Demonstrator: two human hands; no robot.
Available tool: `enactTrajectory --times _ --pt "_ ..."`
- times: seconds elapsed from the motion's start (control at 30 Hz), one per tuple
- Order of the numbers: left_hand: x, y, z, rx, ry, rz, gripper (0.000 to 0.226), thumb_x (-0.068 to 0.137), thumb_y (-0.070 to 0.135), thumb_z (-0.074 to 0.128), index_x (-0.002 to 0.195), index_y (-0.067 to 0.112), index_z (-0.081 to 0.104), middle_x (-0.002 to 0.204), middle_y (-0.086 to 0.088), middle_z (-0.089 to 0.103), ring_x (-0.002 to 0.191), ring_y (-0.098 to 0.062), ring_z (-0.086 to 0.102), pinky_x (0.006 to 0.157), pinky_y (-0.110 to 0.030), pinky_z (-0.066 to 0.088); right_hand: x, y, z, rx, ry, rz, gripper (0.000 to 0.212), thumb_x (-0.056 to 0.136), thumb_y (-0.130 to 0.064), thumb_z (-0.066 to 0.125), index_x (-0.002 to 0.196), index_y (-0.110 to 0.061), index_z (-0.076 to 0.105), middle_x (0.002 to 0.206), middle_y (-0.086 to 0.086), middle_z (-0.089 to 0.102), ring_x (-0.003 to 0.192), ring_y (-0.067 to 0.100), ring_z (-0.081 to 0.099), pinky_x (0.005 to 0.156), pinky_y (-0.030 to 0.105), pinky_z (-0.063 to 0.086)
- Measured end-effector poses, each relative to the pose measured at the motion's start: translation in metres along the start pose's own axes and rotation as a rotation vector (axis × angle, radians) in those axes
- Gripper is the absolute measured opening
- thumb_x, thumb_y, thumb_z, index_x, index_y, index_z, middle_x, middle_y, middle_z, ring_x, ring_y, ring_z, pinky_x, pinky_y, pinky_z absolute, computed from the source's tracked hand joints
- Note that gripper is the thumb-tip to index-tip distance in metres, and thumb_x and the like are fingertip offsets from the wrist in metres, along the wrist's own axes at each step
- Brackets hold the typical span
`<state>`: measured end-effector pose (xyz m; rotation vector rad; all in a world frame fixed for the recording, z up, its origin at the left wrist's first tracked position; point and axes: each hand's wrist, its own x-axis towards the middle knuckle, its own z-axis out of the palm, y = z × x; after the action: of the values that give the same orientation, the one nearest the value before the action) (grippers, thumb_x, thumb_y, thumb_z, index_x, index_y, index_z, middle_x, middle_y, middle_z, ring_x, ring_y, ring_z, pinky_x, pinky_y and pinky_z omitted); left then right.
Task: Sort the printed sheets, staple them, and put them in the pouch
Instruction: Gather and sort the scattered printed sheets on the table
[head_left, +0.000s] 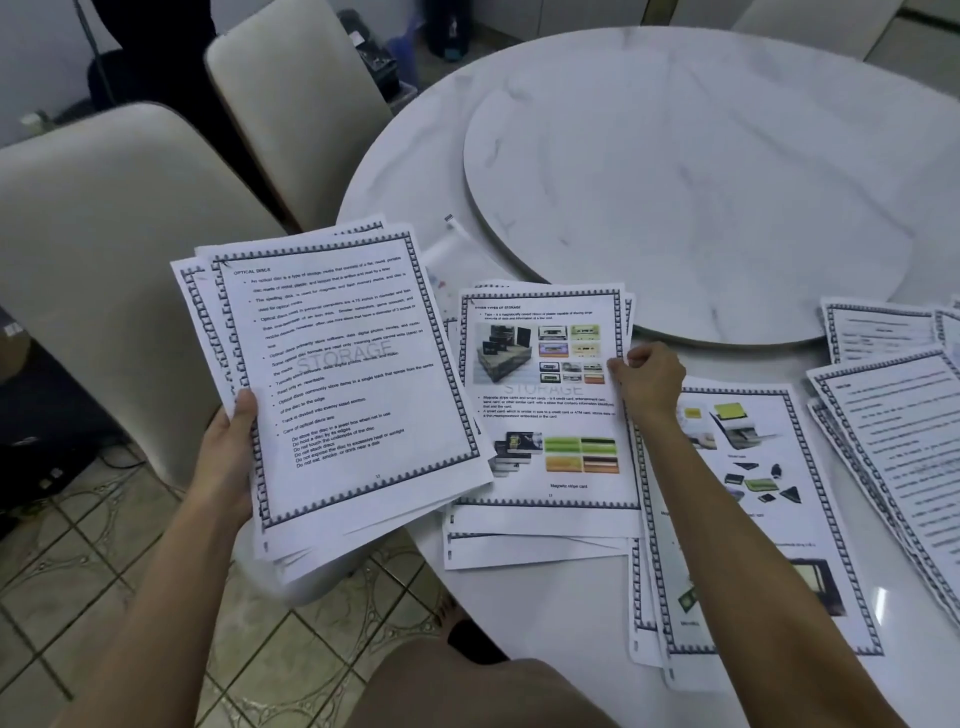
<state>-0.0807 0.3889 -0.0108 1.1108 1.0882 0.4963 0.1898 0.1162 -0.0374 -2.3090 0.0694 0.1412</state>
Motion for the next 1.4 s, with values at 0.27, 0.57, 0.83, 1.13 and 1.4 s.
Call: enactTrajectory --times 0.27,0.57,0.83,1.13,1.4 --pt "0.01 -0.001 0.009 0.011 -0.022 0.005 0.02 0.098 0.031 0.039 0.092 0.029 0.057 0.086 0.008 0.07 0.07 -0.004 0.067 0.06 -0.023 0.058 0.004 -0.002 0.002 0.024 0.003 0.067 0.021 0.08 -0.006 0.067 0.1 -0.001 0.062 0.099 0.017 0.066 0.094 0.029 0.061 0.085 0.036 0.046" --pt "0.008 0.001 0.016 -0.01 -0.018 -0.005 0.021 0.099 0.031 0.037 0.1 0.024 0.057 0.096 0.004 0.065 0.084 -0.011 0.065 0.068 -0.032 0.056 -0.009 -0.012 -0.01 0.356 0.011 -0.223 0.007 0.089 -0.006 0.056 0.089 -0.012 0.052 0.078 -0.005 0.055 0.071 -0.003 0.051 0.068 0.006 0.039" --pt "0.0 0.009 0.014 -0.042 -0.016 0.018 0.018 0.098 0.031 0.038 0.098 0.031 0.056 0.078 0.013 0.073 0.071 -0.003 0.068 0.058 -0.024 0.058 -0.01 -0.037 -0.031 0.563 0.069 -0.389 0.024 0.091 -0.01 0.053 0.083 -0.031 0.044 0.071 -0.011 0.048 0.066 -0.004 0.047 0.07 0.015 0.041" --pt "-0.022 0.01 0.012 -0.005 0.021 0.025 0.017 0.098 0.034 0.037 0.099 0.031 0.054 0.1 0.005 0.062 0.089 -0.013 0.061 0.083 -0.04 0.047 -0.014 -0.056 -0.037 0.669 0.1 -0.408 0.023 0.093 -0.01 0.049 0.082 -0.028 0.04 0.058 -0.014 0.036 0.056 0.002 0.031 0.06 0.015 0.029" --pt "-0.032 0.006 0.008 -0.017 0.069 0.032 0.018 0.099 0.032 0.036 0.103 0.027 0.053 0.097 0.006 0.061 0.086 -0.012 0.06 0.088 -0.042 0.045 0.009 -0.058 -0.066 1.062 0.227 -0.087 0.019 0.094 -0.006 0.046 0.083 -0.02 0.04 0.078 -0.002 0.044 0.073 0.007 0.044 0.076 0.016 0.04"
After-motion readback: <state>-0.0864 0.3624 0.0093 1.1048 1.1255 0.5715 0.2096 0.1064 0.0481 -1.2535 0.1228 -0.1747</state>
